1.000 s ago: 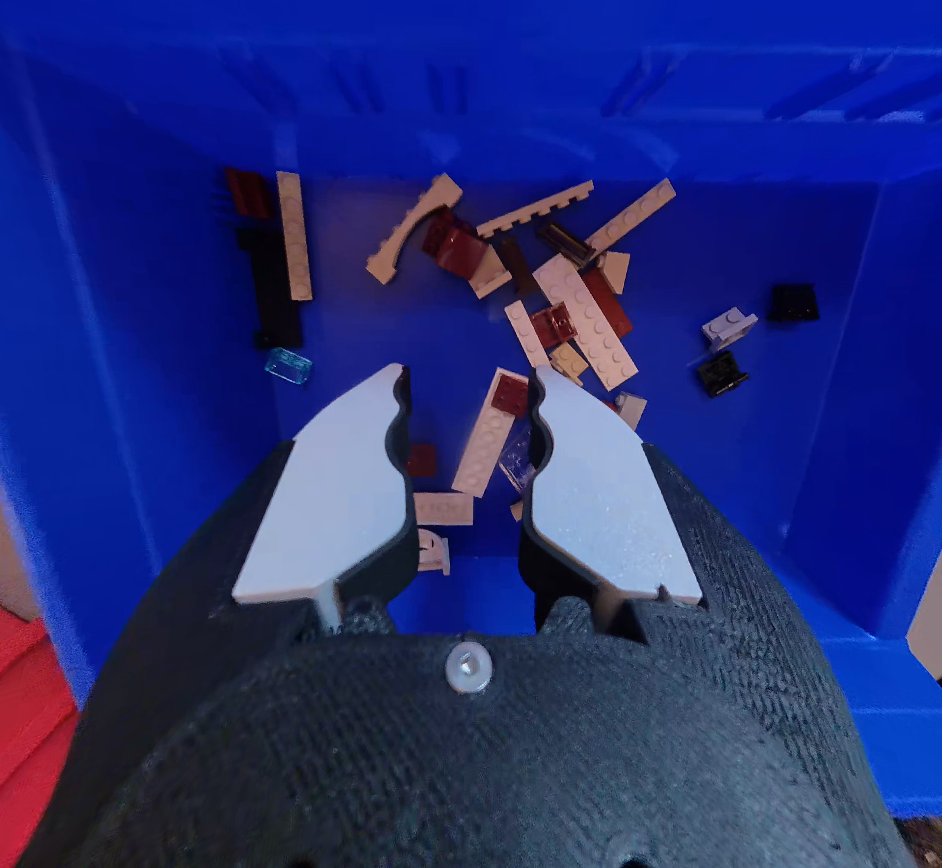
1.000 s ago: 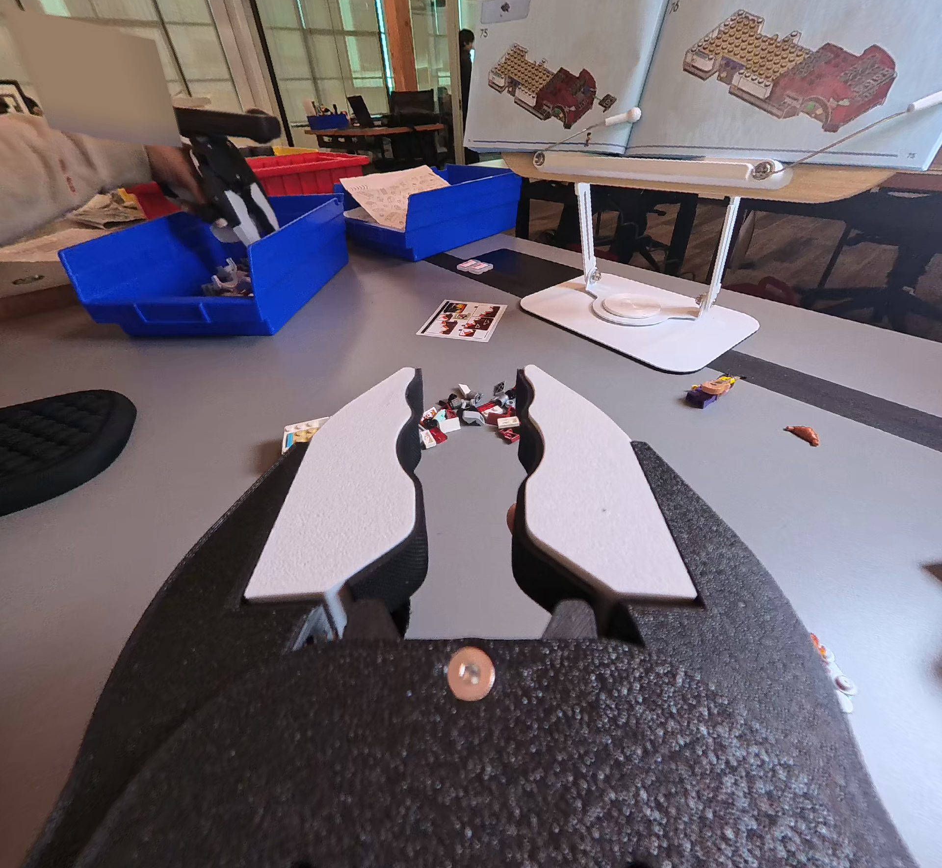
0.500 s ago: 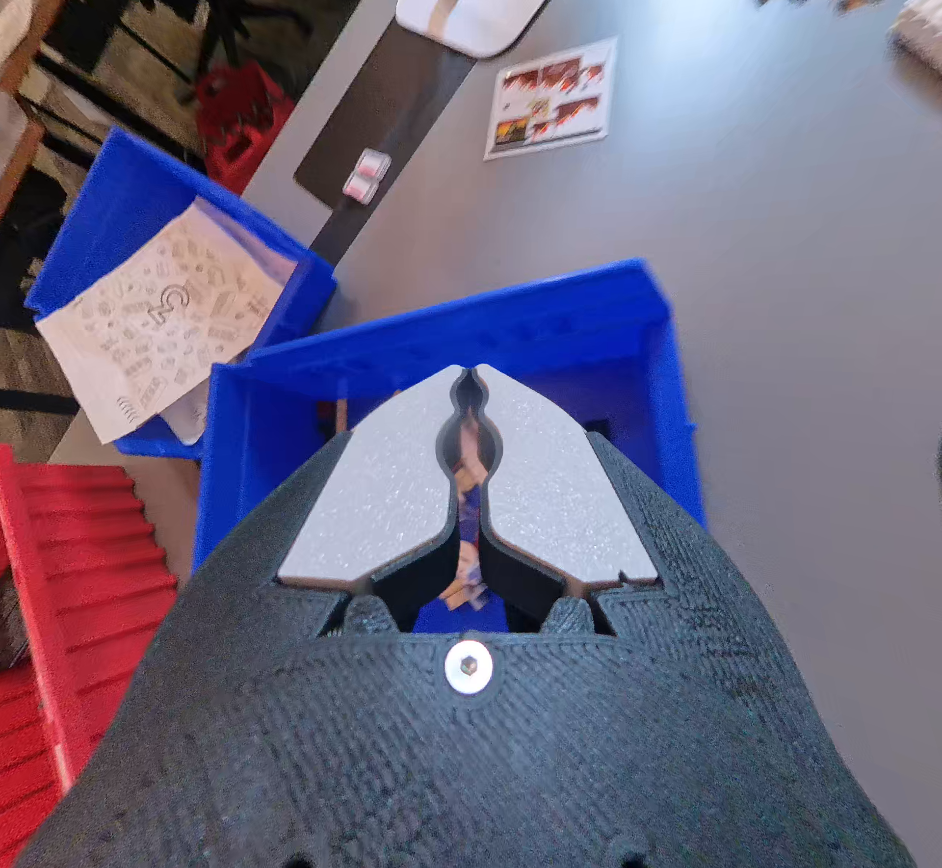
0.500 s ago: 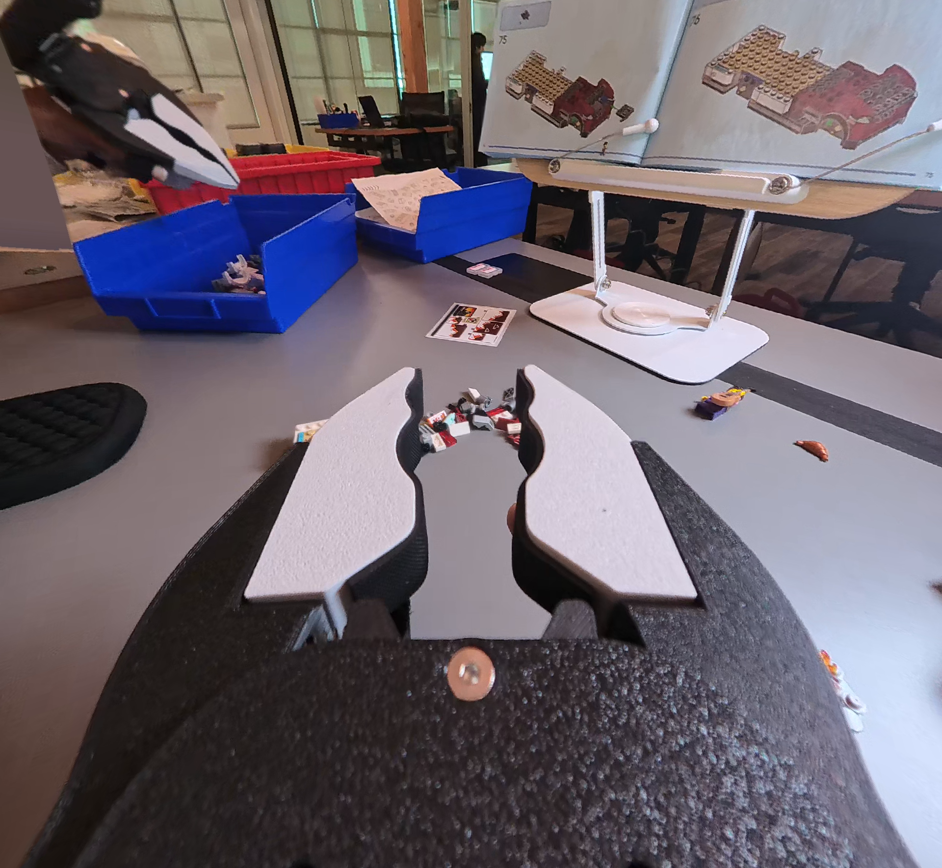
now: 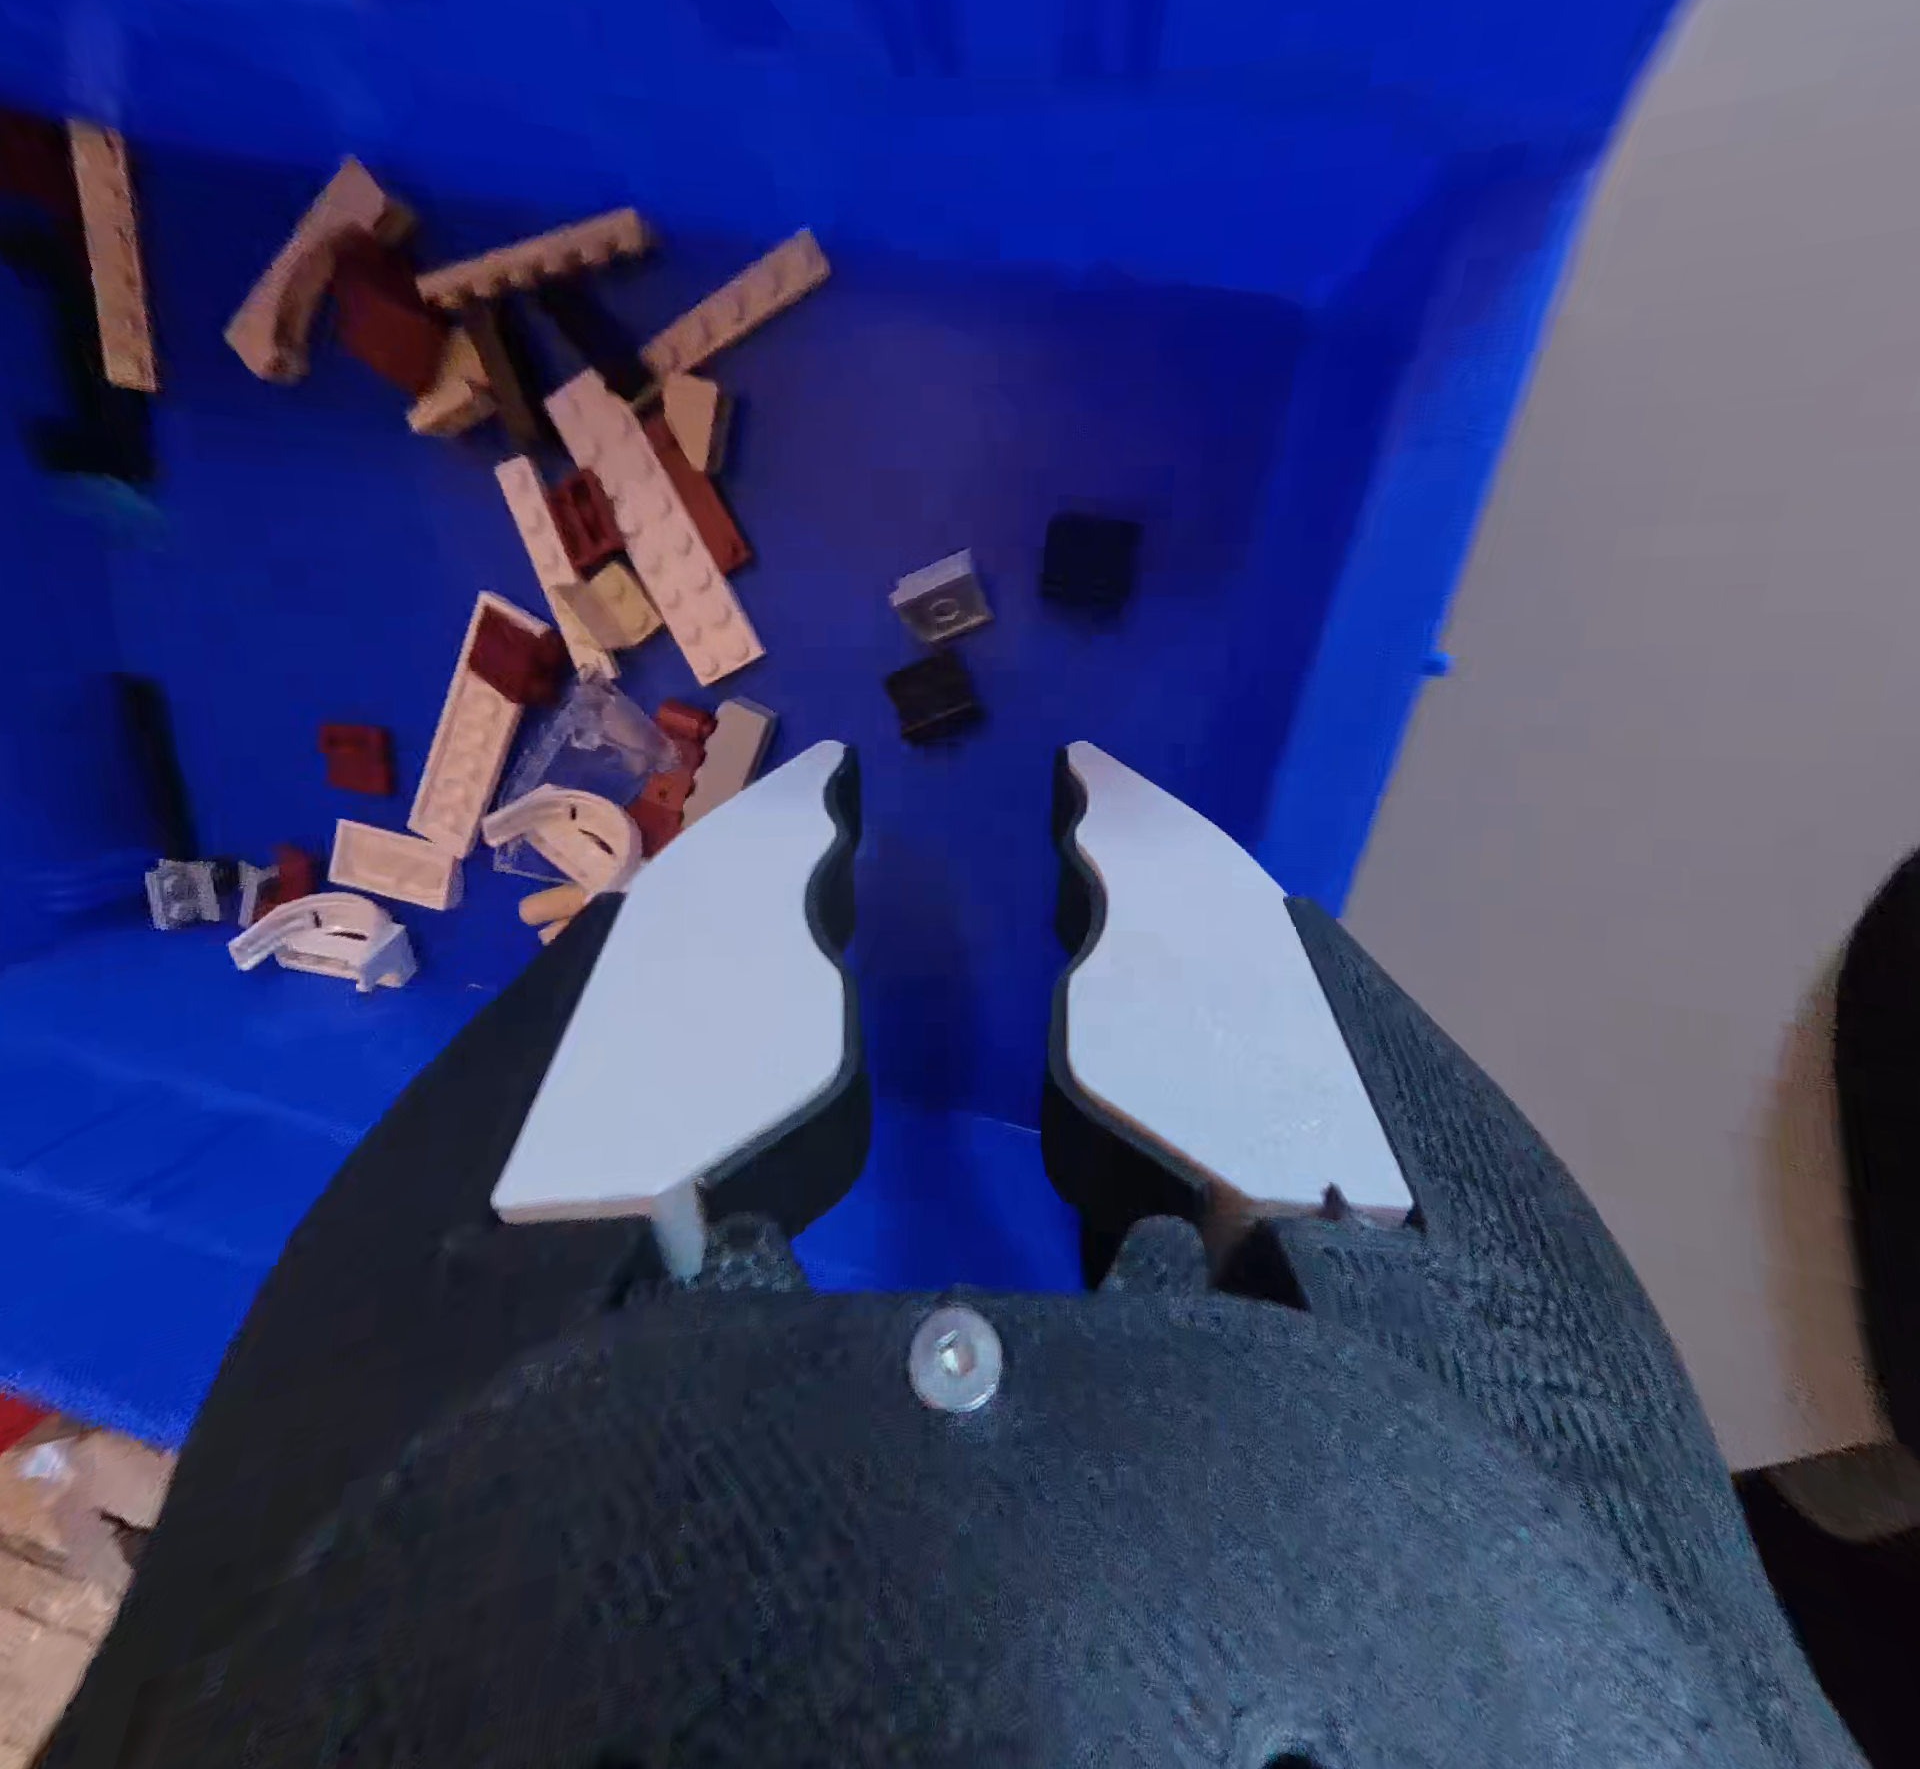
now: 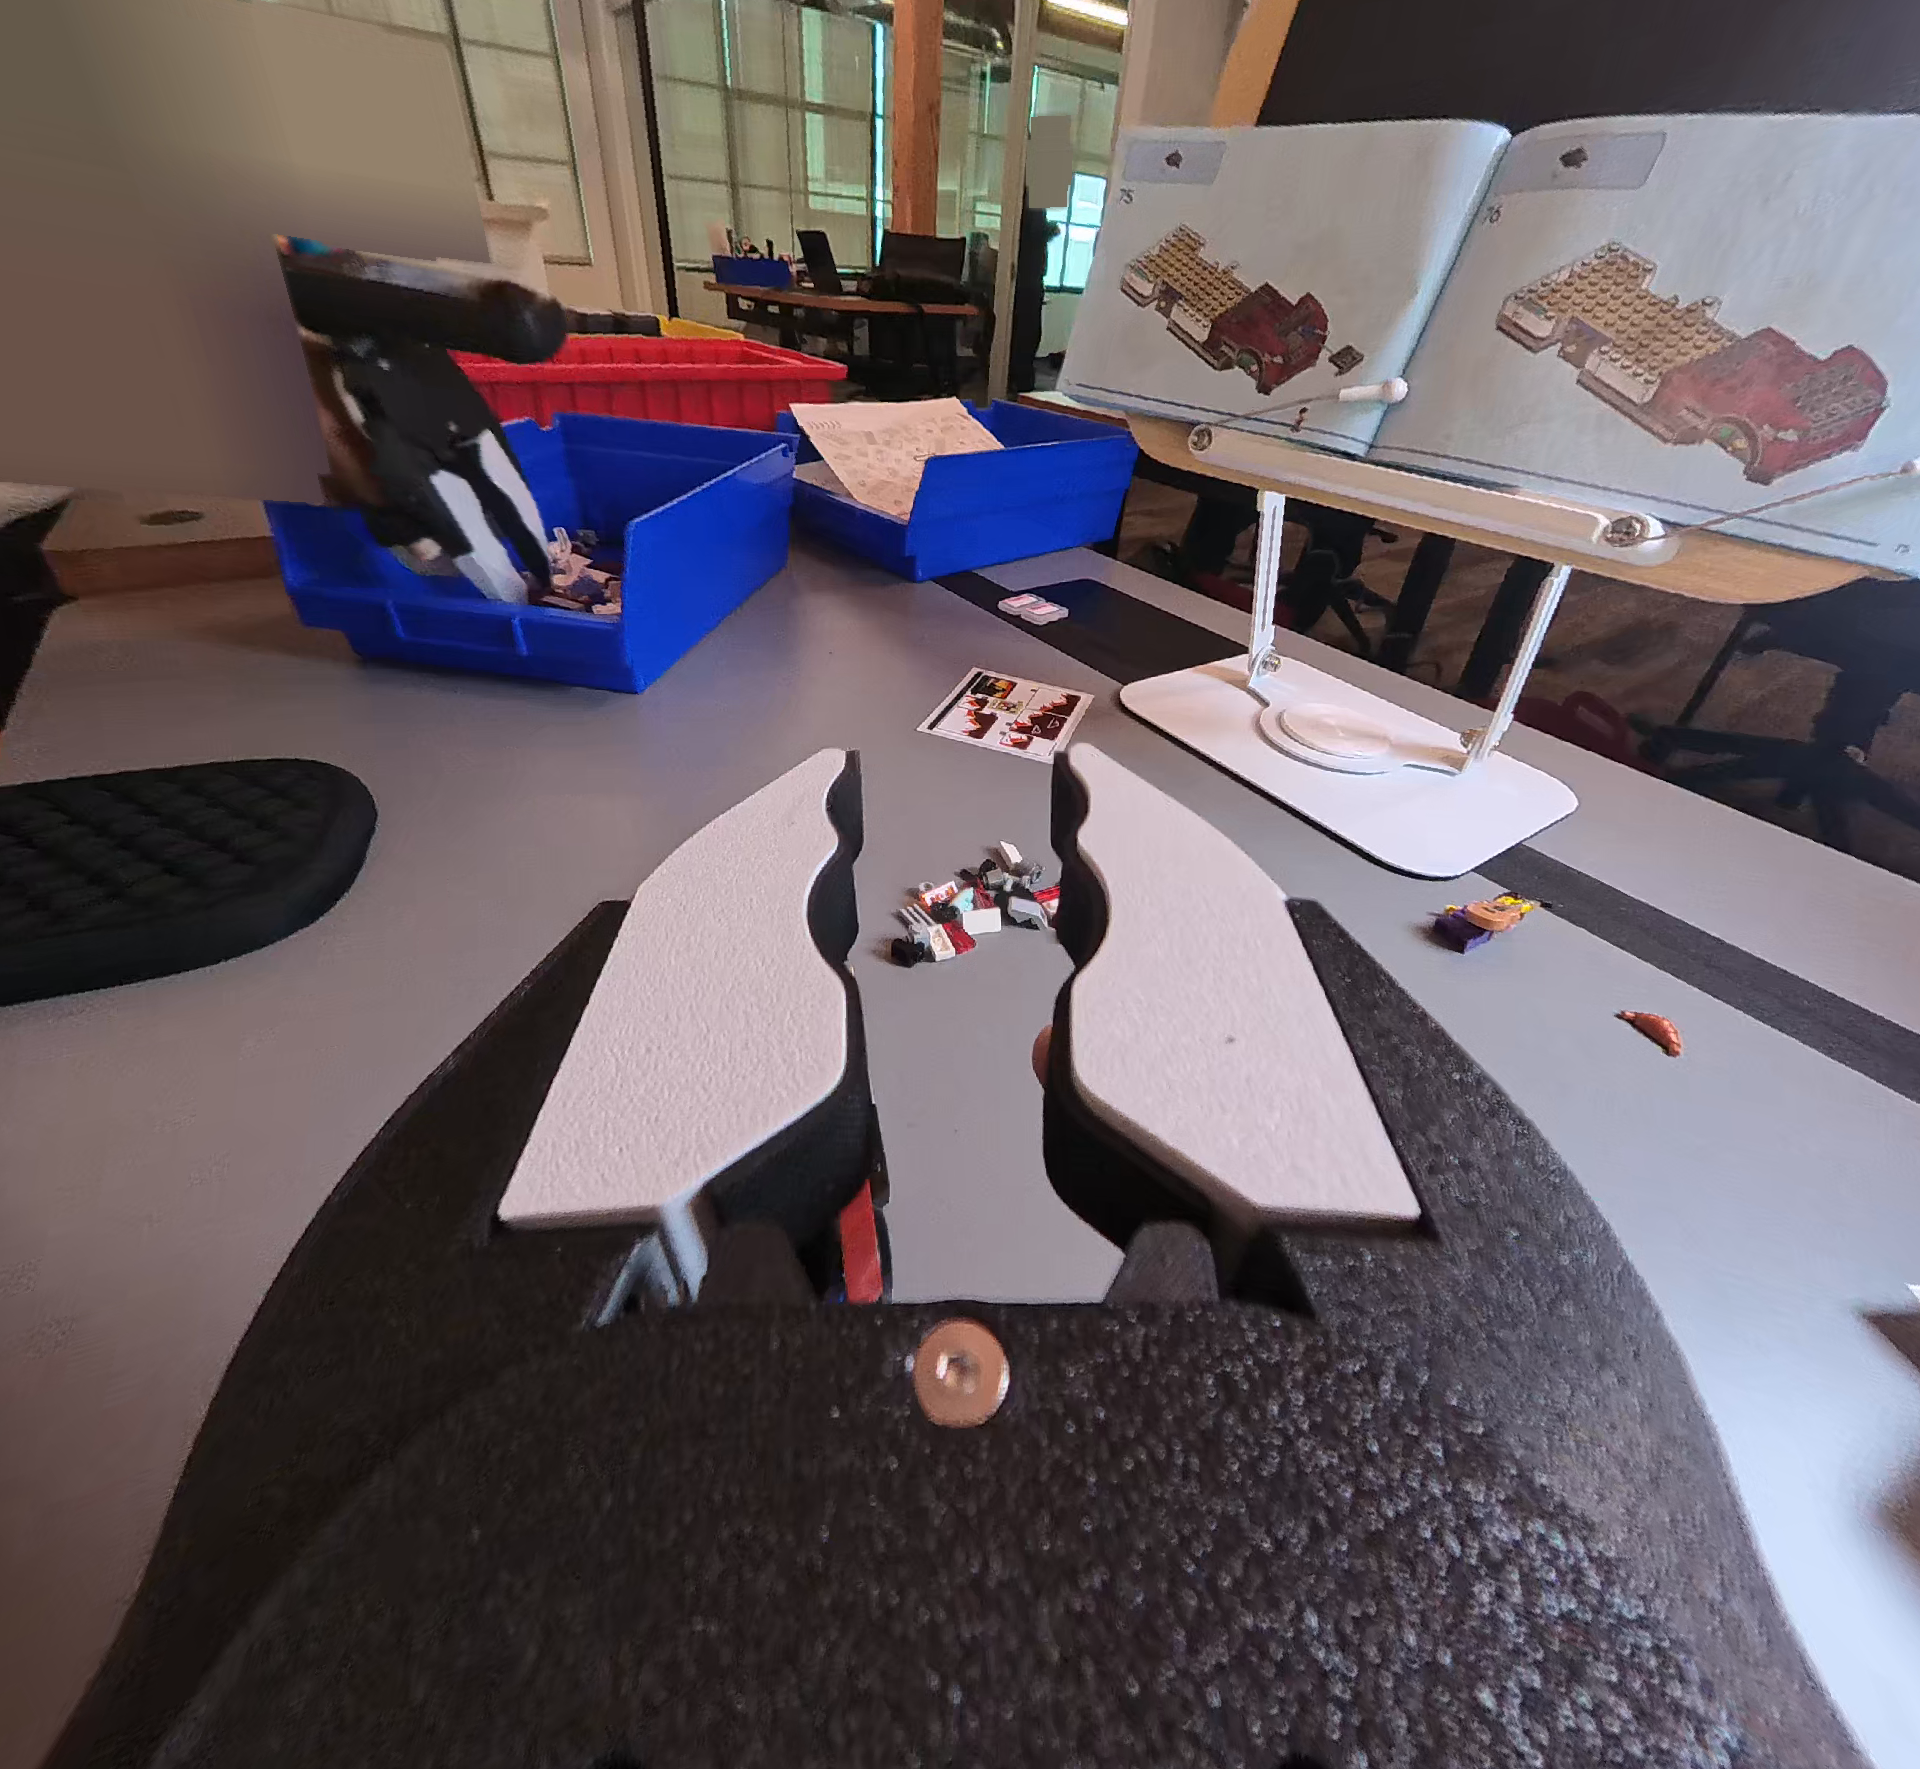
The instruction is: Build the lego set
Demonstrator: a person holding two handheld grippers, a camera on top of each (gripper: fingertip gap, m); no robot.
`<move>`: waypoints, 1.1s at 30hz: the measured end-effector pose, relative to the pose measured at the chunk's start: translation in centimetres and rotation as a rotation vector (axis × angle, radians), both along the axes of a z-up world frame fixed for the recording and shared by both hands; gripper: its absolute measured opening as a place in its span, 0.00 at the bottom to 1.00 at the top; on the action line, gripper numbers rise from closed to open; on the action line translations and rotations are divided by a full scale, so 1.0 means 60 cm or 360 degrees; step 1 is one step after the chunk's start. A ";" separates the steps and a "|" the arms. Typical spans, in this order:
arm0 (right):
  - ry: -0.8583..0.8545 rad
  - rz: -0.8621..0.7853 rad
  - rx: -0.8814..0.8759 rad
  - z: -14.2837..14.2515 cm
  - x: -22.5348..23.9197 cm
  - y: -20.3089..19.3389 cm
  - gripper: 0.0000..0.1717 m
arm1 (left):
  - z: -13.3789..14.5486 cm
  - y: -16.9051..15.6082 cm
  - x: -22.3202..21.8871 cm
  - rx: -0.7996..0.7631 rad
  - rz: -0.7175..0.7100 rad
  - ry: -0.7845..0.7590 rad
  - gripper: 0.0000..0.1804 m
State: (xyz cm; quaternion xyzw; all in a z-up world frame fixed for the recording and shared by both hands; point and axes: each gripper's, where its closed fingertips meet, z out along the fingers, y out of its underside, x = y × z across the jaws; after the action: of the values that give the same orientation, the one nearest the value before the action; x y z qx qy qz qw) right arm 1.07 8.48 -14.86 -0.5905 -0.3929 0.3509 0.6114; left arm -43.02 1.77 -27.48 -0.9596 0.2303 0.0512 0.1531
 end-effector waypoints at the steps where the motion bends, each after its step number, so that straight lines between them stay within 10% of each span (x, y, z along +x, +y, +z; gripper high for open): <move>1: 0.0003 -0.0003 0.0011 0.002 0.001 -0.002 0.20 | -0.006 0.004 -0.010 -0.0044 0.0017 0.0016 0.21; 11: -0.0009 -0.0002 0.0049 0.012 0.012 -0.014 0.20 | -0.039 0.010 -0.024 -0.0314 0.0012 0.0018 0.11; 17: -0.0049 -0.0019 0.0059 0.006 0.024 -0.010 0.20 | 0.112 0.056 0.021 0.0373 -0.0107 0.0169 0.10; 27: -0.0089 -0.0009 0.0089 0.006 0.025 -0.011 0.21 | 0.195 0.031 0.414 0.1126 -0.0783 -0.0947 0.10; 33: -0.0244 0.0294 0.0065 -0.024 -0.009 -0.057 0.21 | 0.165 -0.014 0.575 0.0942 -0.0980 -0.1751 0.10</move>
State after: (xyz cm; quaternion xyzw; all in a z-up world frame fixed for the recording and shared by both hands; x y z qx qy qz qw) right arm 0.50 5.04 -16.28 -0.5644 -0.4983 0.3513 0.5565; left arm -8.50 0.96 -17.57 -0.6550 0.3572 -0.4277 0.5104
